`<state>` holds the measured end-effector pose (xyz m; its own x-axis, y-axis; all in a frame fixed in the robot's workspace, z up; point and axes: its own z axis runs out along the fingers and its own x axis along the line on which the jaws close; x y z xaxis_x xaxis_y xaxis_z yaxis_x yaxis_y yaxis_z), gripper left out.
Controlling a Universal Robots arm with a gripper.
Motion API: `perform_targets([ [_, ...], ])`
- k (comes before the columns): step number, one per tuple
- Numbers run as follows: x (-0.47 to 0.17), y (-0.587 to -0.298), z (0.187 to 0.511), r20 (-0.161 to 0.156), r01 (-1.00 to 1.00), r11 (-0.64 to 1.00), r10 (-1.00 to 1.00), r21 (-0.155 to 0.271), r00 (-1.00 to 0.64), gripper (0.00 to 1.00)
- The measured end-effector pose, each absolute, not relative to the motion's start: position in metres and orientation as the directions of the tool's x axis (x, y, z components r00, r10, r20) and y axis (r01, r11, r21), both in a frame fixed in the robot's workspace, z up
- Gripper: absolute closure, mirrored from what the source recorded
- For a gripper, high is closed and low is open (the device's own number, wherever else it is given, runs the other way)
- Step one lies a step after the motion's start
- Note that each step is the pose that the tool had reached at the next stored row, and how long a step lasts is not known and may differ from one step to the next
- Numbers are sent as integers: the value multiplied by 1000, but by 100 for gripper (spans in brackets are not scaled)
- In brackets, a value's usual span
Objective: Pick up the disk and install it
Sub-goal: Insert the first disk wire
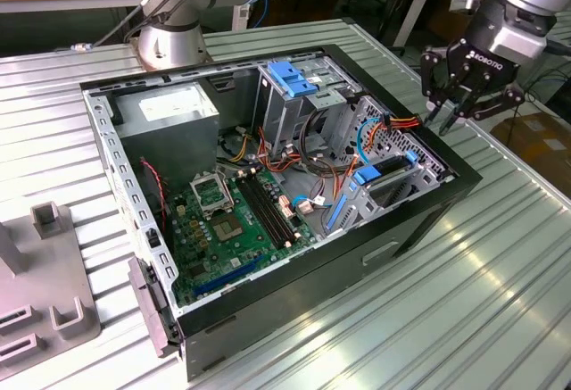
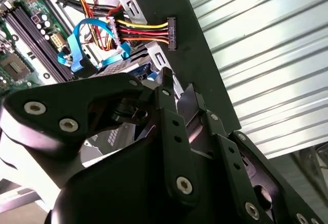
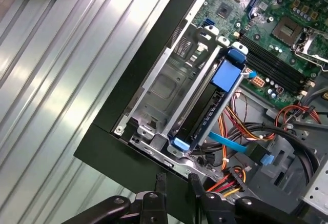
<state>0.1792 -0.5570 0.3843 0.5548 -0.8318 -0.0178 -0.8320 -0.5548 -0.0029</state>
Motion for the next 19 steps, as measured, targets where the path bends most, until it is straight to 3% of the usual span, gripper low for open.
perform_targets([
  [19,179,-541,382,-16,-816,-579,-815,-5,579,69],
])
